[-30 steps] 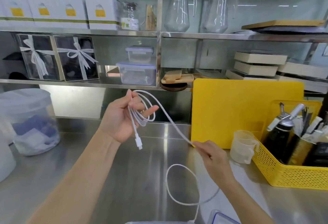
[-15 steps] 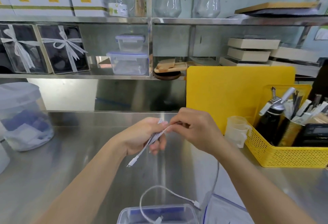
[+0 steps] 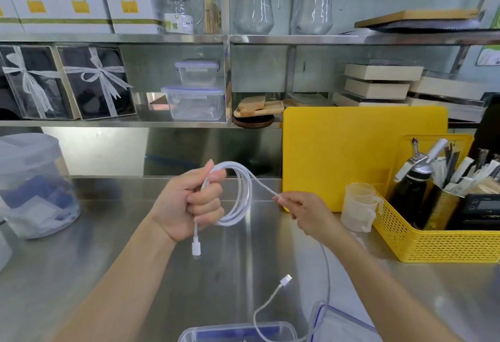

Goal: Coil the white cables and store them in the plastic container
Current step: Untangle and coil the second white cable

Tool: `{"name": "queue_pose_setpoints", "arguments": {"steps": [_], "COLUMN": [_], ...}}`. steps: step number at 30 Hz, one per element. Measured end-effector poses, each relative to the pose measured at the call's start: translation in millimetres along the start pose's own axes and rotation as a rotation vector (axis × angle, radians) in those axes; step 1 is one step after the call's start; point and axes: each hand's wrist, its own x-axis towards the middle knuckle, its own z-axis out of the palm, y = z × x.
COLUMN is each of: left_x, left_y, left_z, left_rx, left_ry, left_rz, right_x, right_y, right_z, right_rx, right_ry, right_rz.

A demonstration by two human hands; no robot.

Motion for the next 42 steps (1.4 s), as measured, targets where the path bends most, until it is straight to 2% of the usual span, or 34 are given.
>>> {"name": "queue_pose_setpoints", "arguments": {"steps": [2, 4, 6, 8, 10, 13, 15, 17, 19, 20, 22, 26, 28, 30, 31, 32, 35, 37, 39, 42], "left_x": [5, 11, 17, 21, 21, 20, 18, 15, 11, 8, 4, -2, -5, -6, -5, -2, 9, 16, 19, 14], "left_y": [1, -3, -9, -15, -25, -44, -52, -49, -42, -39, -32, -26, -20, -12, -9, -8, -16, -27, -36, -46], "left_z": [7, 11, 9, 4, 0, 1, 5, 7, 6, 4, 4, 4, -3, -5, -4, -2, 4, 1, 1, 0], "left_rx": [0.092, 0.233, 0.336, 0.432, 0.648, 1.003, 1.128, 1.183, 1.039, 0.919, 0.698, 0.557, 0.348, 0.054, -0.018, 0.002, 0.279, 0.456, 0.663, 1.057], "left_ry": [0.264, 0.534, 0.665, 0.741, 0.808, 0.778, 0.677, 0.628, 0.627, 0.609, 0.535, 0.374, 0.223, 0.071, 0.095, 0.220, 0.647, 0.765, 0.799, 0.793], "left_rz": [0.137, 0.269, 0.327, 0.280, 0.146, -0.060, -0.148, -0.228, -0.299, -0.305, -0.259, -0.191, -0.095, 0.028, 0.101, 0.177, 0.335, 0.302, 0.172, -0.043], "right_x": [-8, -19, -33, -45, -52, -48, -38, -30, -24, -21, -13, -9, -6, -9, -11, -14, -34, -49, -57, -54], "right_y": [3, -4, -22, -46, -67, -86, -87, -81, -82, -78, -67, -40, -24, -7, 3, 11, 5, -21, -47, -72], "right_z": [13, 25, 36, 43, 43, 32, 20, 3, -19, -28, -39, -27, -21, -12, -4, 5, 35, 51, 54, 40], "right_rx": [-0.230, -0.595, -0.799, -0.900, -0.982, -0.971, -0.953, -0.796, -0.571, -0.434, -0.247, -0.102, -0.006, -0.032, -0.128, -0.293, -0.747, -0.859, -0.928, -0.931], "right_ry": [-0.072, -0.236, -0.406, -0.500, -0.451, -0.286, -0.173, 0.010, 0.055, 0.012, -0.001, 0.010, 0.065, 0.065, 0.012, -0.076, -0.414, -0.561, -0.553, -0.329], "right_rz": [-0.060, -0.148, -0.251, -0.401, -0.563, -0.721, -0.751, -0.747, -0.583, -0.464, -0.349, -0.246, -0.143, -0.062, -0.031, -0.027, -0.137, -0.302, -0.506, -0.757]}}
